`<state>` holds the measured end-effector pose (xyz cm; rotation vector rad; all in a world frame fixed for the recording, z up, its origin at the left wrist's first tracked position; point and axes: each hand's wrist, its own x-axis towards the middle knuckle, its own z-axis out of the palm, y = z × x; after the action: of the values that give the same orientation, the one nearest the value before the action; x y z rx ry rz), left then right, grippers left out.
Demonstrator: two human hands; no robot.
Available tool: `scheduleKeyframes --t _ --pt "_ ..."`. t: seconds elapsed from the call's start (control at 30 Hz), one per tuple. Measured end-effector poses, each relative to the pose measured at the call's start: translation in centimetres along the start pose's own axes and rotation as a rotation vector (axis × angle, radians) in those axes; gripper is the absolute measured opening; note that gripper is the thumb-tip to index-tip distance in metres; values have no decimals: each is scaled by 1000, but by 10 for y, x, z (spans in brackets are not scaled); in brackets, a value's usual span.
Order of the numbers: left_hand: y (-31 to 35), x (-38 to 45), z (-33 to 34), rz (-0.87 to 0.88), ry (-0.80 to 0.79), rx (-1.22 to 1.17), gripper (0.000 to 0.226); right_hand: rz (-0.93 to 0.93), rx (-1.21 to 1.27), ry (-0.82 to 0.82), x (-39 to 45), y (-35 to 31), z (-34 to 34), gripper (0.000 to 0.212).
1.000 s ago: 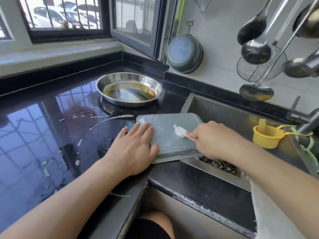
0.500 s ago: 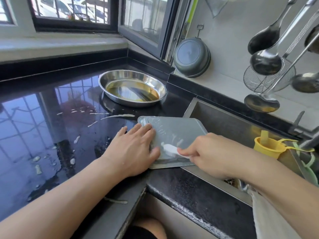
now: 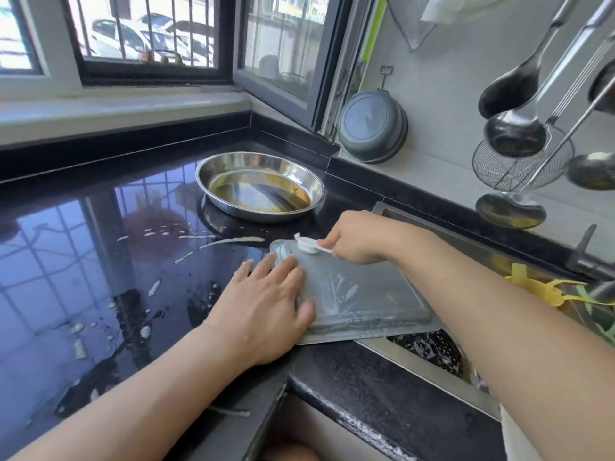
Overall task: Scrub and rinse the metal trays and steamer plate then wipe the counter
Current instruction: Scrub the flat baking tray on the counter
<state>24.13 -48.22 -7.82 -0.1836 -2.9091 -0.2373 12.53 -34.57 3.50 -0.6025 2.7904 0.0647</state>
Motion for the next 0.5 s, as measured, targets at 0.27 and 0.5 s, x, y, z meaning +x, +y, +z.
scheduleKeyframes --t 0.27,0.5 --pt "-1 -1 0 10 -2 30 62 82 -148 -29 27 -10 -21 19" --pt "-2 1 -4 31 22 -43 32 19 -45 -229 47 8 -33 34"
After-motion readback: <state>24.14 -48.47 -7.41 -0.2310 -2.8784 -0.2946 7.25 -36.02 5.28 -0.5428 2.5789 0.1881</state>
